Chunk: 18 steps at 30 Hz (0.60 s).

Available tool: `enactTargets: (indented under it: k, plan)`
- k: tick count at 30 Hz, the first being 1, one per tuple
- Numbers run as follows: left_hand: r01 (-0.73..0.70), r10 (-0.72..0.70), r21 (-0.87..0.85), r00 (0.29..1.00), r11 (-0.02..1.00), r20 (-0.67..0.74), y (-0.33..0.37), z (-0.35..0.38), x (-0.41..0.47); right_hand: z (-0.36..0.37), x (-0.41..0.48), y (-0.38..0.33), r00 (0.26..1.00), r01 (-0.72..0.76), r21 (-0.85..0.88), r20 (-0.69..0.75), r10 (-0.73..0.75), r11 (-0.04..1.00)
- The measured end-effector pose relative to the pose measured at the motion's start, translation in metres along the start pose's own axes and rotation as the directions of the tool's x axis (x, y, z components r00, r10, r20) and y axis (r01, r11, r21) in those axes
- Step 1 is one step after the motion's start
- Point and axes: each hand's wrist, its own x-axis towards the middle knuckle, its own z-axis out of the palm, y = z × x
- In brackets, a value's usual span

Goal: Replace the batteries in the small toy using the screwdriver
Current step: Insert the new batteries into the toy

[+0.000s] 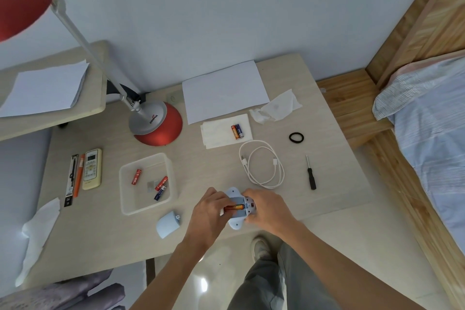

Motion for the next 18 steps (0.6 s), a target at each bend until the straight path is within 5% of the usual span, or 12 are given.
enactTargets:
  k: [5, 10, 18]
  plan:
    - [0.035, -0.042, -0.055, 0.989, 0.998, -0.145, 0.005, -0.028, -0.012, 0.0, -0.001, 0.001, 1.0, 0.012, -0.002, 0.003, -0.012, 1.0]
    - [0.102, -0.116, 0.079, 0.97, 0.992, 0.211, 0.001, -0.031, -0.022, -0.001, 0.0, -0.002, 1.0, 0.012, -0.054, 0.008, -0.012, 0.998]
    - [0.133, -0.154, 0.099, 0.953, 0.986, 0.262, -0.005, -0.011, -0.015, 0.001, 0.0, -0.008, 1.0, -0.011, -0.137, -0.013, 0.01, 0.99]
